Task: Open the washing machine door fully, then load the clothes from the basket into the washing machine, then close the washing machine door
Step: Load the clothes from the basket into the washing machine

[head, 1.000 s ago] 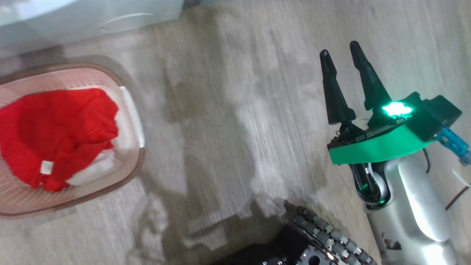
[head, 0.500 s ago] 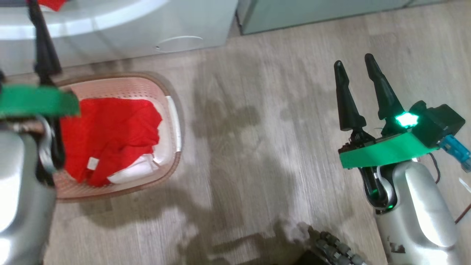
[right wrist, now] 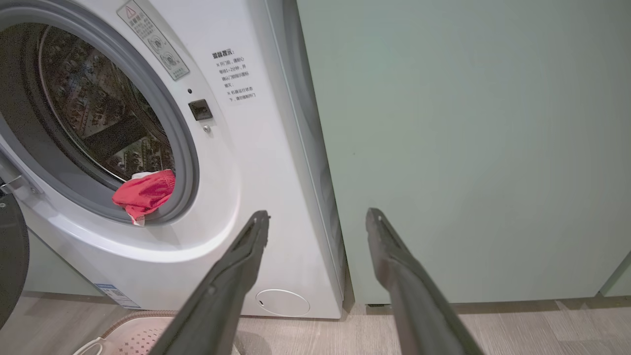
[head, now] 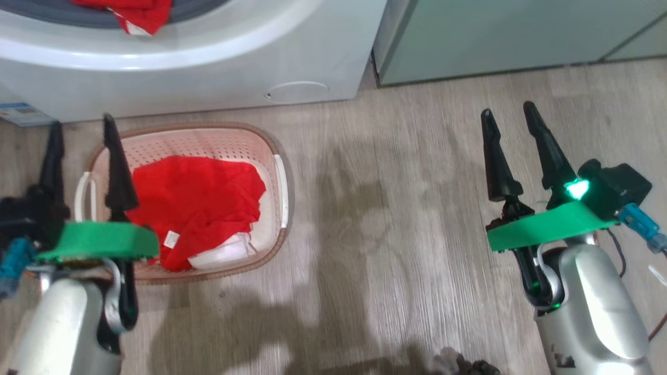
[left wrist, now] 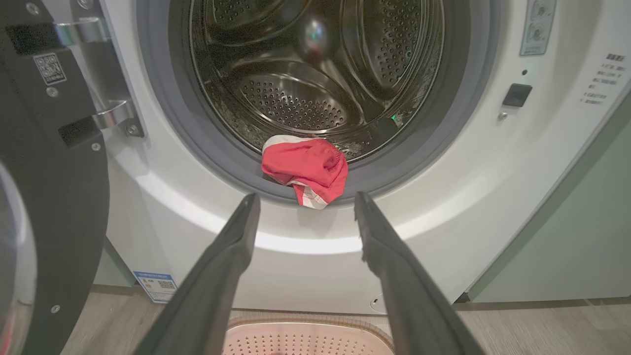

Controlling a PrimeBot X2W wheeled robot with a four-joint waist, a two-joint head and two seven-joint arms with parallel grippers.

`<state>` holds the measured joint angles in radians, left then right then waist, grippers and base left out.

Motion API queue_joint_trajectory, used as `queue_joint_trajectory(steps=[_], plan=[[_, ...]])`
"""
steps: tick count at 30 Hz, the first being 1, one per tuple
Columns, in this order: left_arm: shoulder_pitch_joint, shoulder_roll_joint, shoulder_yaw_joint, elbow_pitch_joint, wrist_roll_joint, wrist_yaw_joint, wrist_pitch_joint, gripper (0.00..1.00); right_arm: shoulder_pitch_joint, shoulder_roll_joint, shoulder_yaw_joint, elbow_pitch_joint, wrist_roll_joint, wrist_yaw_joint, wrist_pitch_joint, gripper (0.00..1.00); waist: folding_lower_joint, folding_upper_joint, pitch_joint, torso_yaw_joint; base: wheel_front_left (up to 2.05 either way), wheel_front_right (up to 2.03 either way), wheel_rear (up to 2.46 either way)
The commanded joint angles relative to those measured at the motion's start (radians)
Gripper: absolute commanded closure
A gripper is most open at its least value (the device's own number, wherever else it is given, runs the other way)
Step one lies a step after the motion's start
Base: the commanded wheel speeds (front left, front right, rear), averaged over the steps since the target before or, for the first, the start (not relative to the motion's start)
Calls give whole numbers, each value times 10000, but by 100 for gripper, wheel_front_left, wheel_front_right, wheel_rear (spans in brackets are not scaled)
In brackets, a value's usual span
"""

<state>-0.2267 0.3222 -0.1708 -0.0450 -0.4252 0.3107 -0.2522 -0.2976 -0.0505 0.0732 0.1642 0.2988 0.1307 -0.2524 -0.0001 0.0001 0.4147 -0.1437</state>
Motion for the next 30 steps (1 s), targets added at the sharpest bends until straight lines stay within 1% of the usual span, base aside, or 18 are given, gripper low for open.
queue_joint_trajectory(steps=[1, 10, 19, 30], plan=[[36, 131, 316, -328, 112, -37, -90, 0, 126, 3, 153, -250, -62, 0, -81, 0, 1, -1, -218, 145, 0, 0, 0], [503, 50, 102, -72, 206, -188, -93, 0, 280, 3, 111, -215, -144, 0, 37, 0, 1, -1, -473, 273, 0, 0, 0], [510, 23, -13, 125, 218, -232, -93, 0, 332, 3, 152, -273, -203, 0, 115, 0, 1, -1, -530, 337, 0, 0, 0], [396, 137, -80, 149, 249, -241, -54, 0, 307, 3, 152, -376, -188, 0, 156, 0, 1, -1, -382, 311, 0, 0, 0]])
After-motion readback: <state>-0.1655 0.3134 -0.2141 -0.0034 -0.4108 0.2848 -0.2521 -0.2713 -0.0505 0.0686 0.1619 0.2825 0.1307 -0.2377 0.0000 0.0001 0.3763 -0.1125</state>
